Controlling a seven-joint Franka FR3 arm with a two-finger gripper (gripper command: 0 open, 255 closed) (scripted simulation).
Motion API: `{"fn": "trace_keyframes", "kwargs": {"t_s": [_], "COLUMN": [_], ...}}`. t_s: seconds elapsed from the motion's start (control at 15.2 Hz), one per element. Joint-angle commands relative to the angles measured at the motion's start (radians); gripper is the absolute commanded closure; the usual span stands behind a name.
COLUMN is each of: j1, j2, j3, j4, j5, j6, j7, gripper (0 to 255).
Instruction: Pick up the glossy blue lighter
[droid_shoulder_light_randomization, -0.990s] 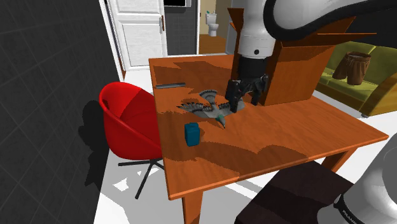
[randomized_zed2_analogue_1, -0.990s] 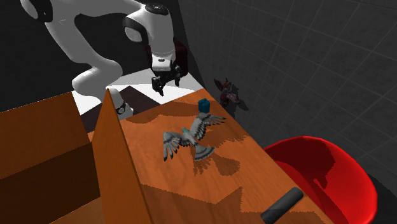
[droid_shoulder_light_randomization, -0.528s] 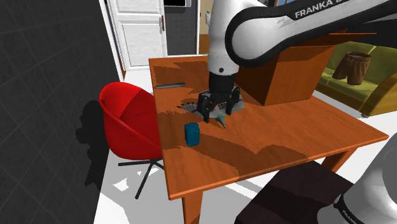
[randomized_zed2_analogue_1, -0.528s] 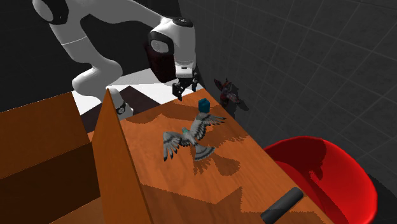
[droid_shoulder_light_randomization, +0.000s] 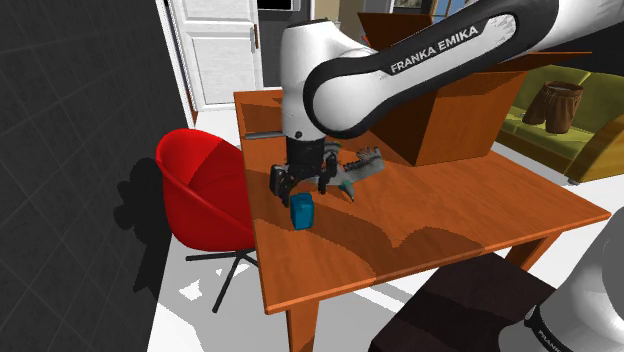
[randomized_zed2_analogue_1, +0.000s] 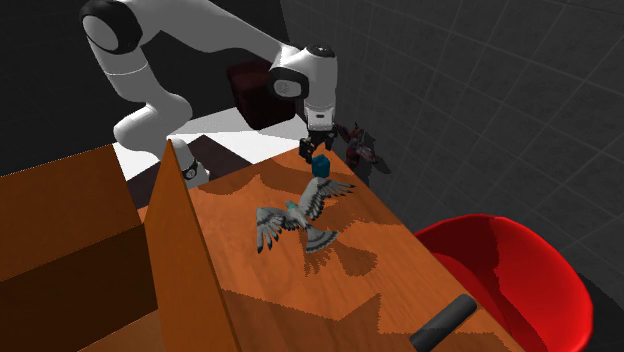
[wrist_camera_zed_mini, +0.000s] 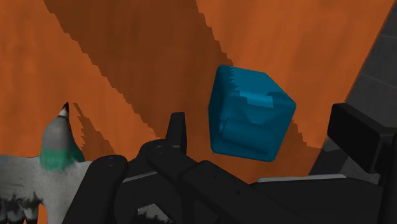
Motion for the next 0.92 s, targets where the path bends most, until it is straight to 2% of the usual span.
{"fn": "trace_keyframes", "kwargs": {"t_s": [0.0, 0.4, 0.46, 0.86], "j1": [0.002, 0.004, 0.004, 0.004], "j2": [0.018, 0.048, 0.048, 0.049], "j3": [0.001, 0.000, 0.000, -0.001], "j4": [-0.006, -0.037, -0.037, -0.036], "j5": [-0.010, -0.027, -0.027, -0.027], "j6": [0.024, 0.082, 0.082, 0.082], "j7": [0.009, 0.021, 0.021, 0.021], "gripper": [0, 0, 255, 255]}}
